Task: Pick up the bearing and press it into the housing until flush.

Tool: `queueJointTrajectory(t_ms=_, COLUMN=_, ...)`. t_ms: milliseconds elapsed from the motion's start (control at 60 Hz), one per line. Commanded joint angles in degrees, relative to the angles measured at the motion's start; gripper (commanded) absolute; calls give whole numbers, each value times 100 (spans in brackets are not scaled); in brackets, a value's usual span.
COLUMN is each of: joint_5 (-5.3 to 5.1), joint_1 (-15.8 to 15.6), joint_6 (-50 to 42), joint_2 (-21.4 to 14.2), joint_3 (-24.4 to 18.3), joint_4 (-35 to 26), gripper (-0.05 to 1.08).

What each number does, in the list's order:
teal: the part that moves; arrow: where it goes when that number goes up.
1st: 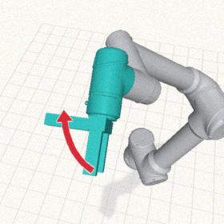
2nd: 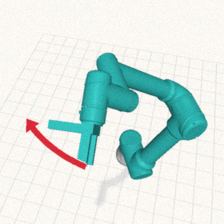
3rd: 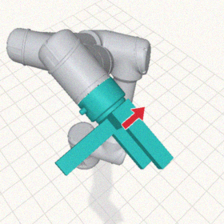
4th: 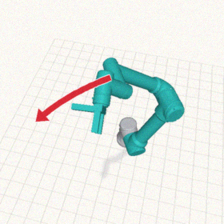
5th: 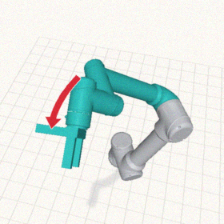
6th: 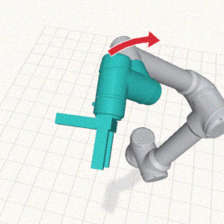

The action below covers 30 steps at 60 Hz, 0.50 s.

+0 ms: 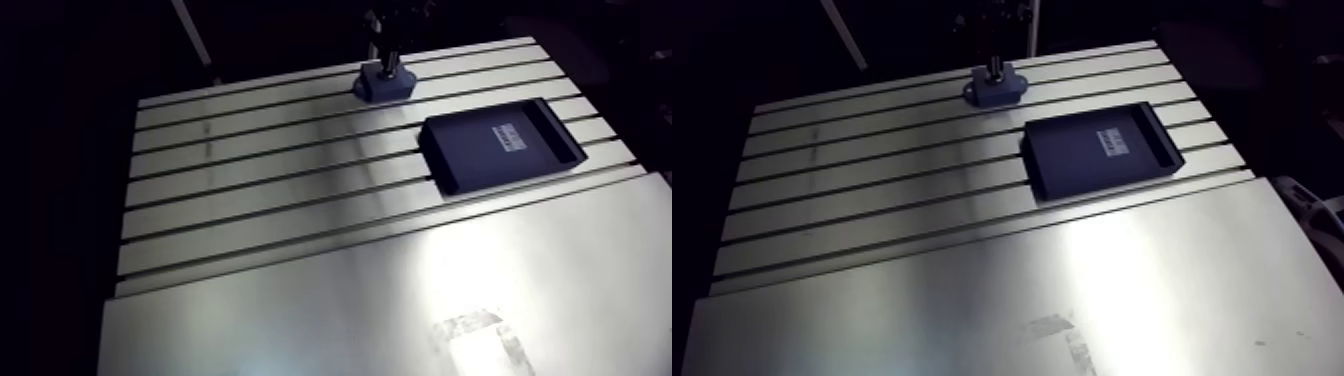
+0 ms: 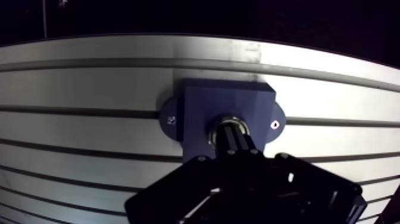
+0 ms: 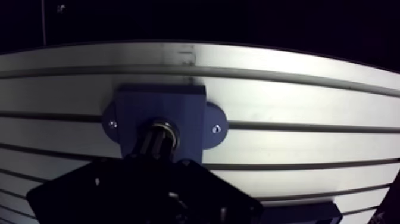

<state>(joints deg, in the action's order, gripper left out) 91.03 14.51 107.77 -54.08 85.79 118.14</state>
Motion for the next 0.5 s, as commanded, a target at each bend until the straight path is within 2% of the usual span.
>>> queueJointTrajectory(t_ms=17, joint_5=-2, joint_1=-1, joint_6=3, joint_2=-1, joint_3=3, joint_4=-5, gripper=108)
queueJointTrajectory(t_ms=500, joint_5=7, joint_1=8, joint_6=12, joint_2=-1, joint_3=31, joint_4=4, gripper=108)
